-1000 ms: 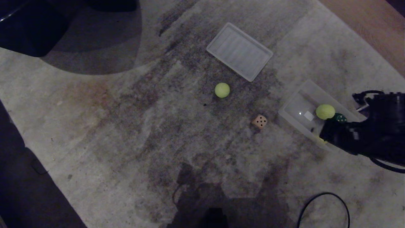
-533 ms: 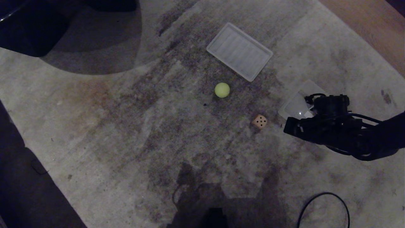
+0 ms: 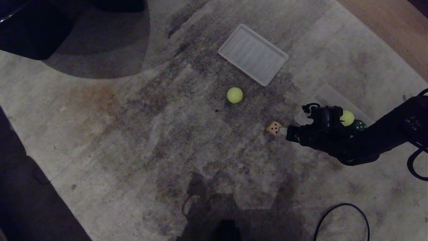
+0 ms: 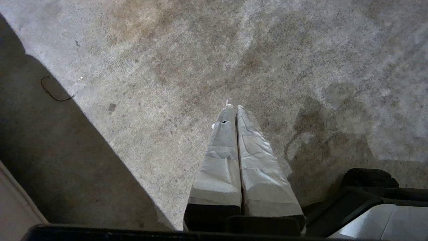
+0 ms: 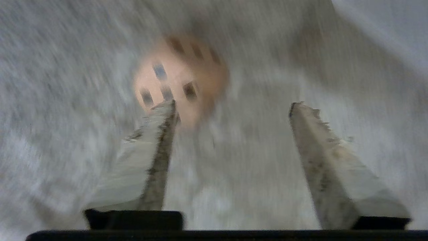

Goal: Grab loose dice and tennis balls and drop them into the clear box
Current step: Pick up toys out of the box

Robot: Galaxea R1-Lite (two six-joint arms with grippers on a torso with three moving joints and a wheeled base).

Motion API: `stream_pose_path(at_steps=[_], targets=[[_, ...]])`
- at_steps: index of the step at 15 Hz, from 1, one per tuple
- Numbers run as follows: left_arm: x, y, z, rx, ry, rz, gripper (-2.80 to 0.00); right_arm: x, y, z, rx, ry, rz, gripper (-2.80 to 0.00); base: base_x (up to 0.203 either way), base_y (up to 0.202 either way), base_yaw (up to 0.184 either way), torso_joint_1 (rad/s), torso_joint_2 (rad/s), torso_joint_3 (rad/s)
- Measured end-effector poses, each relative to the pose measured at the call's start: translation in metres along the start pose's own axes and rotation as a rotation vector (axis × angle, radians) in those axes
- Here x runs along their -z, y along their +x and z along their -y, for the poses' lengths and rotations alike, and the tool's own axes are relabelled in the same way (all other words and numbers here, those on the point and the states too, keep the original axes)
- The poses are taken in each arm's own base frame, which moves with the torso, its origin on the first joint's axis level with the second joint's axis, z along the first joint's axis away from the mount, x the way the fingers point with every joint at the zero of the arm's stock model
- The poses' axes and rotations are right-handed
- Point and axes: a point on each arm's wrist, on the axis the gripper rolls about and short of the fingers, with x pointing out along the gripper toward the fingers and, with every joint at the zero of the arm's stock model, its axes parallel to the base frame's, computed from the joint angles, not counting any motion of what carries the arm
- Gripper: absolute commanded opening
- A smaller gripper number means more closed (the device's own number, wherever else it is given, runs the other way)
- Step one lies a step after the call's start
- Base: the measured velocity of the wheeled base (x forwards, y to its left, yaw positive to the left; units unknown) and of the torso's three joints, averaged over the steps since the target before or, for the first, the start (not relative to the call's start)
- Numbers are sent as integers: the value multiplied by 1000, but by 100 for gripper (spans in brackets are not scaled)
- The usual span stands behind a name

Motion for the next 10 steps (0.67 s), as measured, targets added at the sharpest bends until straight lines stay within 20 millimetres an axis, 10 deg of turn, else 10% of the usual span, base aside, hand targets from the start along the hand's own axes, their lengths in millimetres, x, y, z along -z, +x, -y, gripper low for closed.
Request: stream_pose_path(at_steps=[10], targets=[[0, 0, 0, 0, 0, 0, -280, 6, 35, -7, -35, -182, 73, 0, 0, 0, 0, 0, 0, 0]])
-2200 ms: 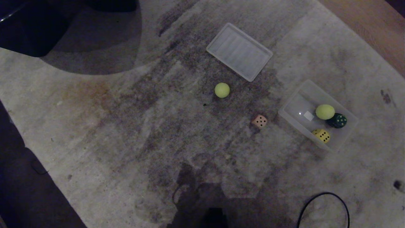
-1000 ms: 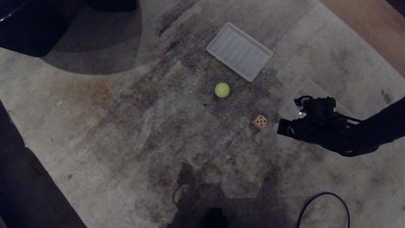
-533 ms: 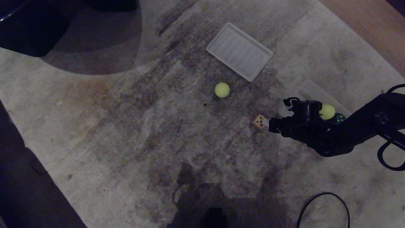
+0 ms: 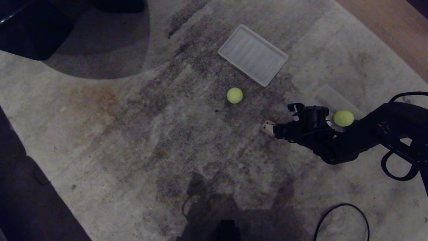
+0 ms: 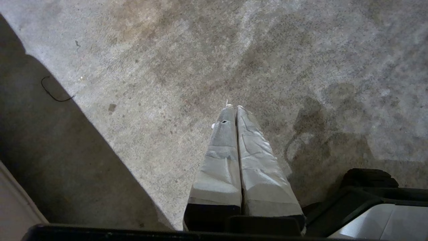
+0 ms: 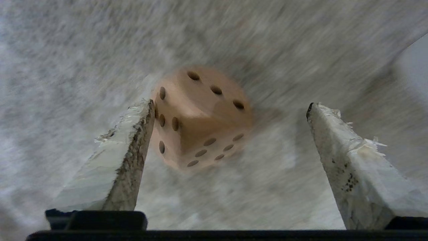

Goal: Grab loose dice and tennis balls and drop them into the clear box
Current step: Pick up toys out of the box

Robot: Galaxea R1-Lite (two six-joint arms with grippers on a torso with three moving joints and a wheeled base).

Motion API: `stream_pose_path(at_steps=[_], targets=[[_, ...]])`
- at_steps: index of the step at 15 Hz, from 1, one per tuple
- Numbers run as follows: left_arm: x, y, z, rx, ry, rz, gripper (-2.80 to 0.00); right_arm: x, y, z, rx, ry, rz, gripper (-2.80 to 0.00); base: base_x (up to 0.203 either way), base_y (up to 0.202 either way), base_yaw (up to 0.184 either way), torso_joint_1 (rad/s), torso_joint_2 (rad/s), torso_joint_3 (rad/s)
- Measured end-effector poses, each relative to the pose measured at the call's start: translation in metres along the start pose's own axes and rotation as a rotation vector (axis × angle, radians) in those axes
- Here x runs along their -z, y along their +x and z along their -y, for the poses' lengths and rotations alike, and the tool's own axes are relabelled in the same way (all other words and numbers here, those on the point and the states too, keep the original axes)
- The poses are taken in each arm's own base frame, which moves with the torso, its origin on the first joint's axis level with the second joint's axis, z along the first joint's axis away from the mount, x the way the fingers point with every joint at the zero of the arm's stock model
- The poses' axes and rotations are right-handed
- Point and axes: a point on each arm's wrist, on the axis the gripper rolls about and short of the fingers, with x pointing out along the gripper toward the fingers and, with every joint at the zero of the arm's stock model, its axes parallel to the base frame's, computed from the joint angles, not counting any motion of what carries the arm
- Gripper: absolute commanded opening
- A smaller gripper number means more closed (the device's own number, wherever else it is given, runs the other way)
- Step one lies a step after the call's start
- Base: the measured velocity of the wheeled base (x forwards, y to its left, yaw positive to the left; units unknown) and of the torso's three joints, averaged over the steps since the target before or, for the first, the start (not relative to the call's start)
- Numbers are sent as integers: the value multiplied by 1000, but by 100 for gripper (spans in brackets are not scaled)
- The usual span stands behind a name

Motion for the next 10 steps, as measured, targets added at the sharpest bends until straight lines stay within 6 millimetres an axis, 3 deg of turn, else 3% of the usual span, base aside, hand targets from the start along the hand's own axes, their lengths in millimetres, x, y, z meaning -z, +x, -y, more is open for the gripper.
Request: stream_pose_path(at_steps=[10], targets=[[0, 0, 0, 0, 0, 0, -280, 1, 9, -12, -31, 5, 11, 0, 0, 0, 0, 0, 0, 0]])
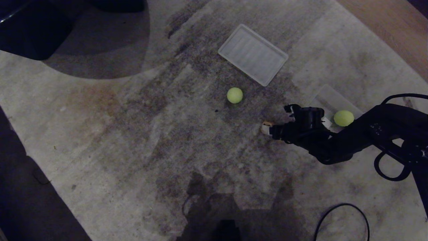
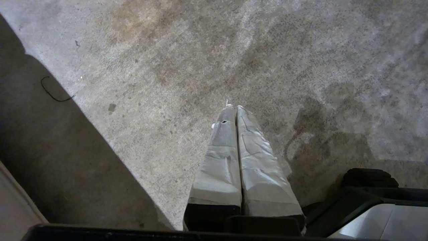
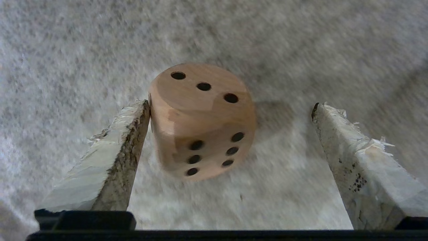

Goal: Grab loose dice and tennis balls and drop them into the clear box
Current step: Pick up toys out of the box

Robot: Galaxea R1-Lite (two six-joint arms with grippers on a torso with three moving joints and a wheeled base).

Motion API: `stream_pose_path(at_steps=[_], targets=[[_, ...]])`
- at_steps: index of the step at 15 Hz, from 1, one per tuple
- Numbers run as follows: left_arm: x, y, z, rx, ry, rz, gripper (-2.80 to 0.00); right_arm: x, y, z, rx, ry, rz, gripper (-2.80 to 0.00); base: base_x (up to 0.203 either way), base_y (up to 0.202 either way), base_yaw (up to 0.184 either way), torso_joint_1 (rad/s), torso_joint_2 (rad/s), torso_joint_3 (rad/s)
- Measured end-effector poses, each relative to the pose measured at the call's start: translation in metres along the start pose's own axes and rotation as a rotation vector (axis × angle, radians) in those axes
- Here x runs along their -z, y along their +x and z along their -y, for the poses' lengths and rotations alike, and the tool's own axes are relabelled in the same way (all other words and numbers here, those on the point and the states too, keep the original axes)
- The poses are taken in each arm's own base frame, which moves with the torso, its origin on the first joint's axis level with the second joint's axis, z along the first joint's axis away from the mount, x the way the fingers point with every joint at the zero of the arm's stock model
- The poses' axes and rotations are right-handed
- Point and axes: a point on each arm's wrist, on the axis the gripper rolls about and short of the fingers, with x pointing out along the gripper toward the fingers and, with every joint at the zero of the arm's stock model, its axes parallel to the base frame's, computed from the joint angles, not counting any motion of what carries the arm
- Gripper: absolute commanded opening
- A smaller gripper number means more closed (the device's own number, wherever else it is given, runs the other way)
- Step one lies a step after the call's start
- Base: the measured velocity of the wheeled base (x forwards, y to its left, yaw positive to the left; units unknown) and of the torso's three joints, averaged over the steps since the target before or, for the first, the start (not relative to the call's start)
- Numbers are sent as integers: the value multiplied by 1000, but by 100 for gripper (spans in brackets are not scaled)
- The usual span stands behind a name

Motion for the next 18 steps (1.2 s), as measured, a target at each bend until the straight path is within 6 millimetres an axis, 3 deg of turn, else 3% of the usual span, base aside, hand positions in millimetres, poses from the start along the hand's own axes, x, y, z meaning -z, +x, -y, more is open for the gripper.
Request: stream_pose_path(at_steps=[4, 5, 14, 18], targets=[[0, 0, 0, 0, 0, 0, -280, 2, 11, -5, -22, -1, 13, 0, 0, 0, 0, 0, 0, 0], [0, 0, 0, 0, 0, 0, -280, 1, 13, -6, -27, 0, 20, -280, 0, 0, 0, 0, 0, 0], [0, 0, 0, 0, 0, 0, -280, 2, 19, -11, -36, -2, 33, -280, 0, 0, 0, 0, 0, 0], [0, 0, 0, 0, 0, 0, -280, 1, -4, -6, -16, 3, -11, -280, 0, 0, 0, 0, 0, 0]])
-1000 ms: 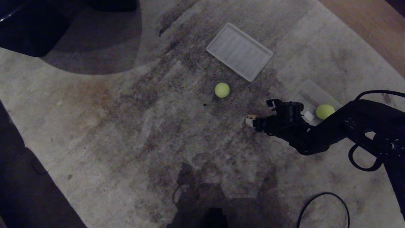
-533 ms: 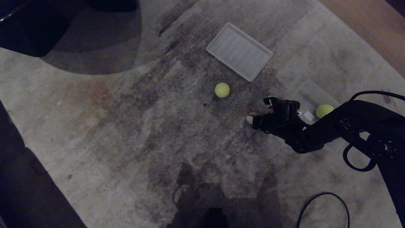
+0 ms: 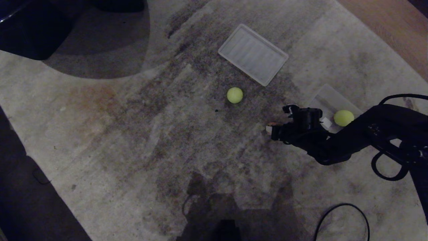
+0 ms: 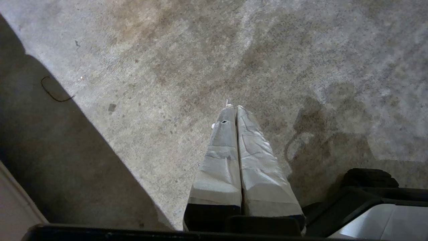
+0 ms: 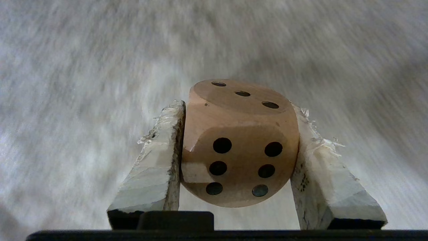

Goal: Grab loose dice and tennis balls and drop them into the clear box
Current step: Pick up toys out of the box, then put the toys in the box

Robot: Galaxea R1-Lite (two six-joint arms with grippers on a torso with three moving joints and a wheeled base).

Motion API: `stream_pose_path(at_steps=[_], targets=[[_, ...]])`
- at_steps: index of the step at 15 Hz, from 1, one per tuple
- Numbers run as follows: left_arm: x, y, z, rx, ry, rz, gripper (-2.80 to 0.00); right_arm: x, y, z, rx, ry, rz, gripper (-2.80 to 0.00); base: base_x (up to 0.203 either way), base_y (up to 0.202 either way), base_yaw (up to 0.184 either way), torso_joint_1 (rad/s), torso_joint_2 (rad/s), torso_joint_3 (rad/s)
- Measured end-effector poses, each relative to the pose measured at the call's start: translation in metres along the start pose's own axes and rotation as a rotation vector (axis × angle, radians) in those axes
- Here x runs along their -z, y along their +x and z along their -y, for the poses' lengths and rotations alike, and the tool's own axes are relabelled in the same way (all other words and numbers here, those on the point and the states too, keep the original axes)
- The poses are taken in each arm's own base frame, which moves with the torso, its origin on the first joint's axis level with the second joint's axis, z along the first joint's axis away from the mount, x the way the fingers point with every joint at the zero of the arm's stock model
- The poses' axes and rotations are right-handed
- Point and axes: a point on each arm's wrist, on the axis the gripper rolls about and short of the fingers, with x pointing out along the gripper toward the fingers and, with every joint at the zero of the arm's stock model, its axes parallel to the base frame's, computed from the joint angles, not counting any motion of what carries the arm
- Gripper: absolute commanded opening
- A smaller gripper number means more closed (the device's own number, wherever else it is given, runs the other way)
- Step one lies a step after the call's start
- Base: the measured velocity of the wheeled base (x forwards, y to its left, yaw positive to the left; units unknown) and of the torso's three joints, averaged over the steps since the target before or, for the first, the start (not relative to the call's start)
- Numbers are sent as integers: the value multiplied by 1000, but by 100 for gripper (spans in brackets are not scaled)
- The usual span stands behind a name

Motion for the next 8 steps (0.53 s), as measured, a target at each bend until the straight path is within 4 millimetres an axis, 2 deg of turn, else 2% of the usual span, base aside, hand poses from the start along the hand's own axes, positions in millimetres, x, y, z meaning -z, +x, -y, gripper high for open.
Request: stream_pose_path(at_steps=[2, 8], targets=[[0, 0, 0, 1, 0, 0, -280, -1, -23, 4, 14, 9, -33, -280, 0, 0, 0, 0, 0, 0], [0, 0, 0, 0, 0, 0, -280, -20, -98, 5, 33, 60, -42, -280, 0, 0, 0, 0, 0, 0]])
